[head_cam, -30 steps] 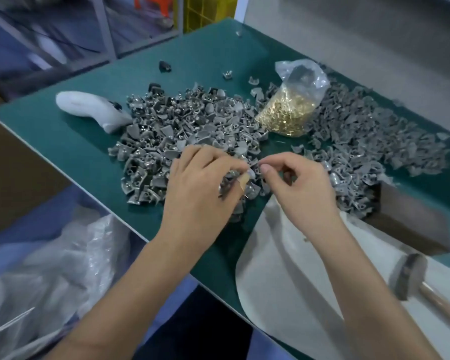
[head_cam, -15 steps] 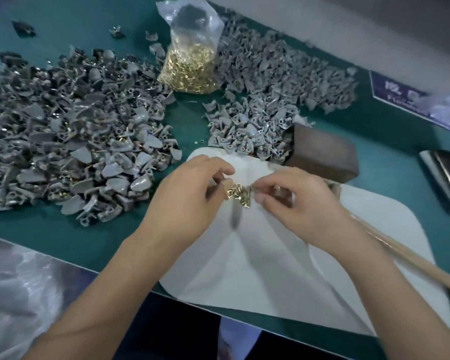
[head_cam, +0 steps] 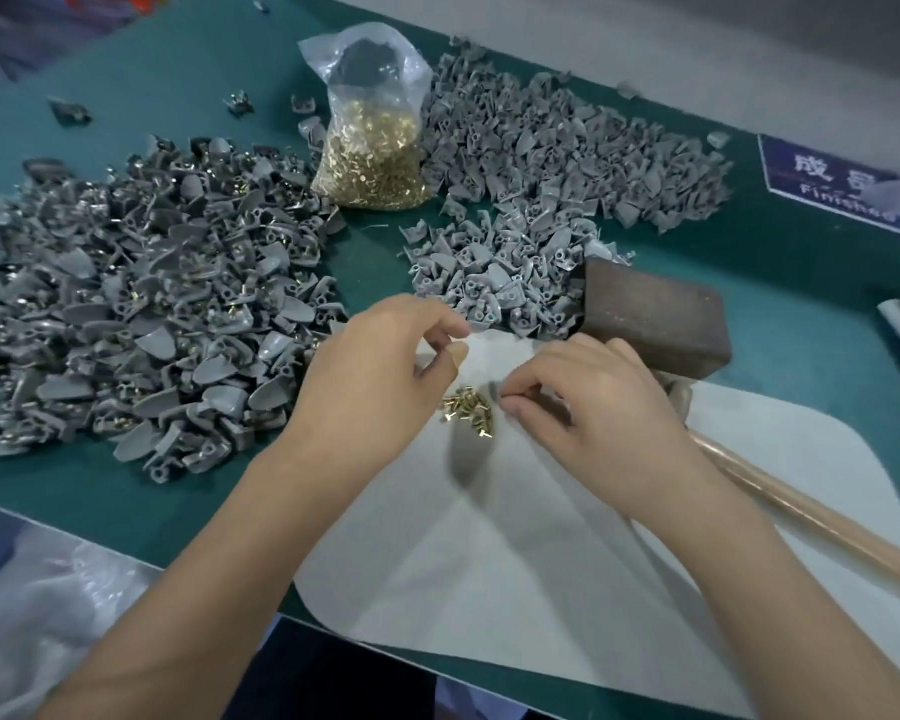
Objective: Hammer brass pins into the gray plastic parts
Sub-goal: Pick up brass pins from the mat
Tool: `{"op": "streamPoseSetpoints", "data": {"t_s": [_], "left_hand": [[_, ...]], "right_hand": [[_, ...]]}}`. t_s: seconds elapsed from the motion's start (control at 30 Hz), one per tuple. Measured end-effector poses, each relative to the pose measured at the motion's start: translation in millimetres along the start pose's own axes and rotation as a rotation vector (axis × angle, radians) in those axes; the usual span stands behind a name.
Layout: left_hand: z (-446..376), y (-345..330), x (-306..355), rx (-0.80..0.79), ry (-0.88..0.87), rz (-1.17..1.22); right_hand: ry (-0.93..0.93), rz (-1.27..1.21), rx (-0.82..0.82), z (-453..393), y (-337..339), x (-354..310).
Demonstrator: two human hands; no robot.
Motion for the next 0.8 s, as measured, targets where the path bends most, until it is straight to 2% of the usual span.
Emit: {"op": "streamPoseSetpoints", "data": {"t_s": [0.2,0.37,0.57,0.7,0.8], "left_hand": [[-29,-13,19,-0.018,-0.070,-0.161],[-38,-28,28,-0.048,-0.067,-0.240],[-40,-34,27,-0.045,0.004,-0.250],[-33,-29,27,-0.020,-0.013,-0.251],[-22,-29,28,-0.069,-0.021,-0.216]], "right_hand": [[-0.203,-0.251,0.185,5,29,39],[-0.318,-0.291,0.248,12,42,67],[-0.298,-0.275,0.222,11,33,66],[-0.288,-0.301,0.241,11,32,67],[-0.273,-0.325,0.271,11,33,67]]}}
Point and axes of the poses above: each hand's wrist, its own z-axis away from the middle knuckle, its own y-axis out of the back of the hand, x = y × z, the point moved 5 cm from there along -z, towards the middle knuckle, and after that the axes turned 8 degrees about x, right-handed, at the moved point
